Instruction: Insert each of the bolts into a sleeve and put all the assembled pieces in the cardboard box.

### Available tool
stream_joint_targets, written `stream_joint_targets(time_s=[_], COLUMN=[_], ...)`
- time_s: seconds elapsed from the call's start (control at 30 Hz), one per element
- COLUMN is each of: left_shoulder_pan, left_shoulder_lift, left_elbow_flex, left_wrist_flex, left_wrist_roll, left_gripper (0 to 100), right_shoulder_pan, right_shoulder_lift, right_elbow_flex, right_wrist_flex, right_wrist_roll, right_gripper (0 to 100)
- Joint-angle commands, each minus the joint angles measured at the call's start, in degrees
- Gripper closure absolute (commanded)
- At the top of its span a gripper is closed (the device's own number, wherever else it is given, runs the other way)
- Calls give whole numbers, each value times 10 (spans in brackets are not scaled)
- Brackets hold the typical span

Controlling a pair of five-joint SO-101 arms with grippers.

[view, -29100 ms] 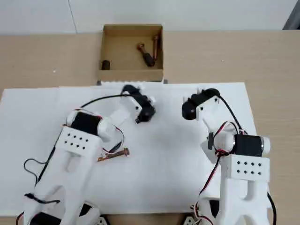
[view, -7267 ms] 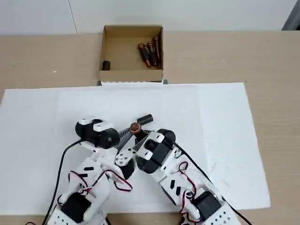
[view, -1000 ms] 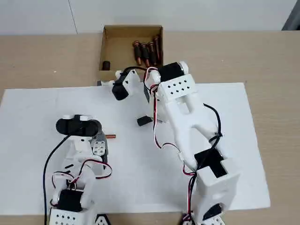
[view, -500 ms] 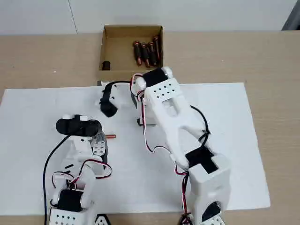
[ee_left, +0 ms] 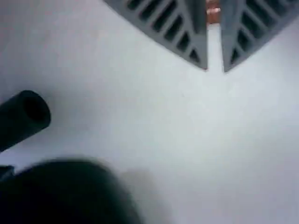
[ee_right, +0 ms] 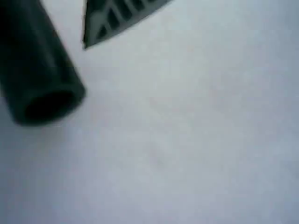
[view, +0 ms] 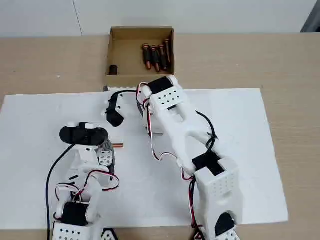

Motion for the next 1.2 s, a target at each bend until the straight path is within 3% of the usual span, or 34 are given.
stream_joint_targets(time_s=[0.0,0.2,0.37,0.6,0.93,1.17], left_shoulder_pan=[-5,-6,-6,-6,-6,-7], left_shoulder_lift=[-3,-3,-3,-3,-4,-4], left_elbow_flex=[-3,-3,-3,-3,-3,-3], left_wrist_flex=[3,4,4,4,4,4], left_wrist_roll=[-2,-2,-2,-2,-3,-1], left_gripper=[994,994,994,994,994,994], right_shoulder_pan=[-10,-14,-11,-10,1,52], right_shoulder_lift=[6,36,64,52,-106,-222], right_elbow_flex=[-2,-2,-2,-2,-2,-2], right_wrist_flex=[-13,-27,-23,-20,36,108], right_wrist_roll=[7,4,4,-4,-112,-217], right_gripper=[831,850,992,990,991,991])
